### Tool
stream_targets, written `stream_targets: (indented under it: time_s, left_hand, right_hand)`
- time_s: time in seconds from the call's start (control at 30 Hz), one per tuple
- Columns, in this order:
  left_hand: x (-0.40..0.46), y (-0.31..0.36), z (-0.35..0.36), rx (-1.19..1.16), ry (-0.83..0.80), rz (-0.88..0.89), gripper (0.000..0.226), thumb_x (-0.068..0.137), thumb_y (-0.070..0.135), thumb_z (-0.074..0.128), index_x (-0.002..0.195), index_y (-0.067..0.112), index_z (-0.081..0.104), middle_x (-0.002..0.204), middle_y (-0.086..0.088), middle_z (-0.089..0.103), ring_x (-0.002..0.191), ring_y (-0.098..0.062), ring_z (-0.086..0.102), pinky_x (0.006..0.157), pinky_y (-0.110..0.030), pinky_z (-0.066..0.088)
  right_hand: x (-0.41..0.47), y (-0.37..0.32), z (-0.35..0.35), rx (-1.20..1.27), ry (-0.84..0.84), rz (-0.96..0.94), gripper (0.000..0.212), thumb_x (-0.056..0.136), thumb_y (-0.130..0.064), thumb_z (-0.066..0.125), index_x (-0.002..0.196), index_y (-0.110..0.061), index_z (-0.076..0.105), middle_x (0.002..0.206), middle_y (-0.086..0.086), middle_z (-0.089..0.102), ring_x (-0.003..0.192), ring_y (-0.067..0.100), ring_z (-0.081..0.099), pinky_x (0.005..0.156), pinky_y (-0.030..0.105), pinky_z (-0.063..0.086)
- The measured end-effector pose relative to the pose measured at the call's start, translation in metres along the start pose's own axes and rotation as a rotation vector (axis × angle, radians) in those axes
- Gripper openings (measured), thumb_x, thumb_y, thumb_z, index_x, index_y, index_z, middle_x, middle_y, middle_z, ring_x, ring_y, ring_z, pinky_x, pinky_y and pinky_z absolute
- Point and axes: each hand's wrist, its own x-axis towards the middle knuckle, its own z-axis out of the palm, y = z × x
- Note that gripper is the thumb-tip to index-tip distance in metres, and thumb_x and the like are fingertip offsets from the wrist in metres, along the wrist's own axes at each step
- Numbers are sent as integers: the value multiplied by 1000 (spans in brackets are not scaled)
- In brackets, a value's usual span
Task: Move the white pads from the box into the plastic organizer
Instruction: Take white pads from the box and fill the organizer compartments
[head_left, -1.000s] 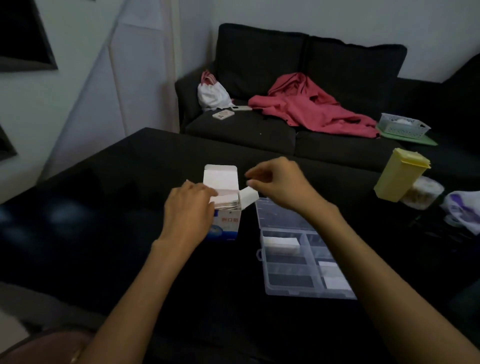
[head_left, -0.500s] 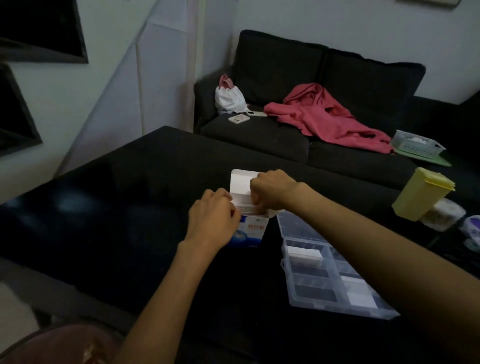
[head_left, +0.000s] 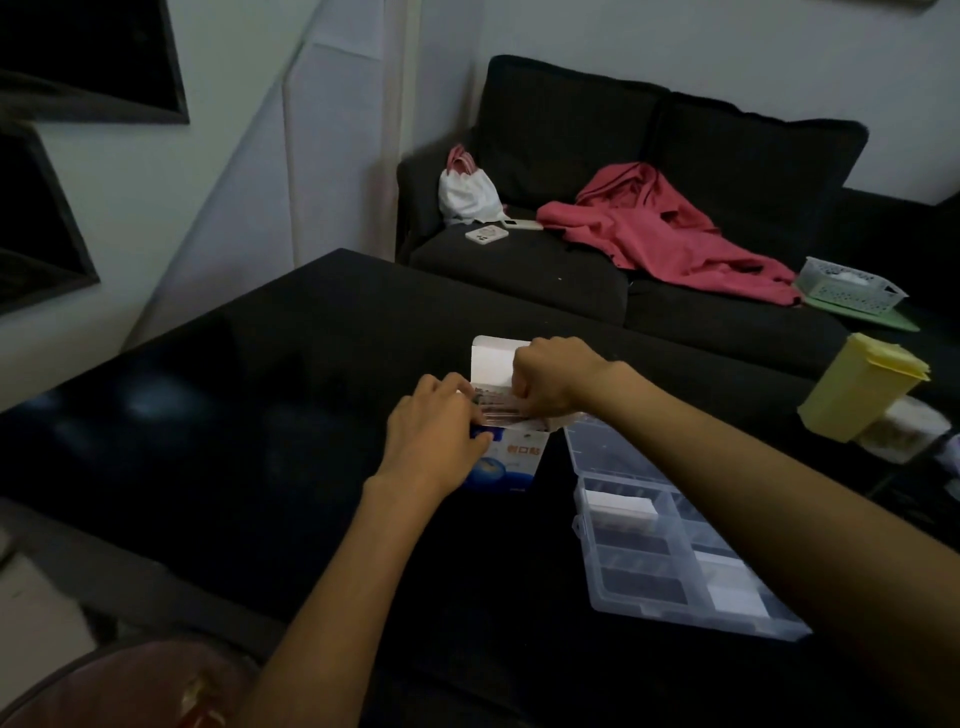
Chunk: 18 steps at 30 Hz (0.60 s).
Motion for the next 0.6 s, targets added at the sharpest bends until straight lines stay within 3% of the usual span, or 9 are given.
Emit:
stream_targets:
  time_s: [0.1,0.2,0.43,0.5,0.6]
  left_hand:
    - [-1,1,1,29,27,-1,38,87,39,61,122,24,59,135,7,40,119,-12,39,89,-30,39]
    - [1,1,4,38,46,-24,40,86,40,62,123,25,59,133,6,43,117,-12,40,84,-28,38]
    - [3,10,3,50,77,-38,33,86,45,60,115,28,63,130,6,48,117,-13,41,91,-31,37]
    - [3,17,1,7,152,-73,38,88,51,53,116,26,62,129,6,49,115,-12,42,89,-30,36]
    - [-2,37,-6,-162,430,-119,41,95,52,34,103,23,61,112,2,55,96,-8,49,75,-25,37]
  right_hand:
    - [-3,-6,6,-153,117,-49,24,89,-32,57,99,-9,60,91,5,58,73,14,51,60,24,37]
    - [-4,-3,11,-180,198,-81,23,92,-30,53,96,-9,61,98,7,65,72,13,51,59,24,36]
    - [-21,19,7,-201,448,-148,25,95,-28,47,102,-13,65,104,3,63,91,17,58,62,25,31]
    - [-35,25,6,-188,539,-145,22,93,-27,51,100,-14,67,100,2,63,87,17,58,61,25,30]
    - [-62,38,13,-112,715,-94,15,86,-21,62,94,-12,71,85,5,64,72,22,58,52,29,39]
